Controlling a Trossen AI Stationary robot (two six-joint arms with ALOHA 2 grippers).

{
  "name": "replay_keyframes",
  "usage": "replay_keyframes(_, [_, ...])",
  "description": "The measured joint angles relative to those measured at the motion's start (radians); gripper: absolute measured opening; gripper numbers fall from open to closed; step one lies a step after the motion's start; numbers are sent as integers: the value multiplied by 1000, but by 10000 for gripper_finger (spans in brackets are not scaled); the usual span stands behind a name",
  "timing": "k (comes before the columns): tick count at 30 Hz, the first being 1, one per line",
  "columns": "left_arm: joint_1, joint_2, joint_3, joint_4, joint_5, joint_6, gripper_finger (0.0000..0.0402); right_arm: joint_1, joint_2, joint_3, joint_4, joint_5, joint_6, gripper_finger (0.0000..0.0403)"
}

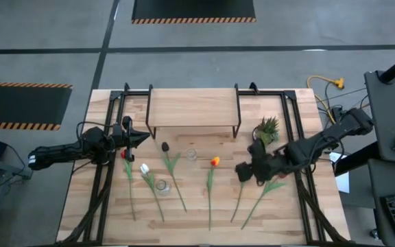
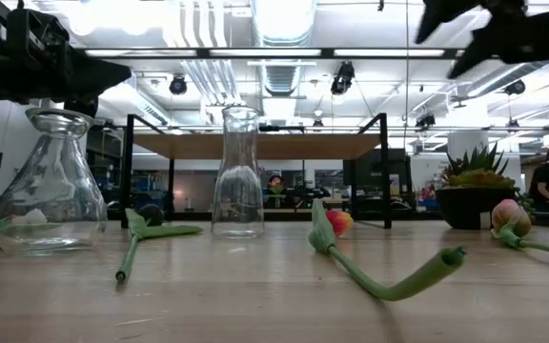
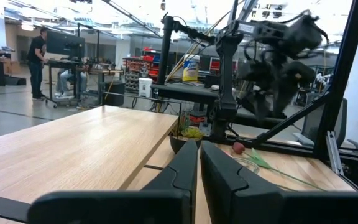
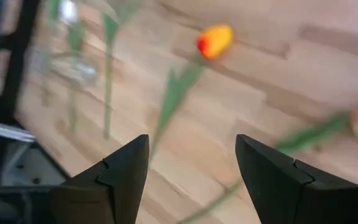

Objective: Pick and place flowers into a vace then onto a shelf
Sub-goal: Put the pink flower into the top transparent vase

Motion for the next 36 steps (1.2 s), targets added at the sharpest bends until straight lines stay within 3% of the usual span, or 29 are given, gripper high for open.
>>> replay_keyframes(7, [0,0,0,0,0,0,4,47,191,81,-122,-10,146,224])
replay_keyframes(16, [0,0,0,-1,0,0,4,47,387,106,-162,-122,270,199])
replay_keyframes(20, [0,0,0,-1,0,0,4,47,440,105,-163,-166,280,194])
replay_keyframes(36, [0,0,0,-1,0,0,4,41,578,98,-159,-156,312,191])
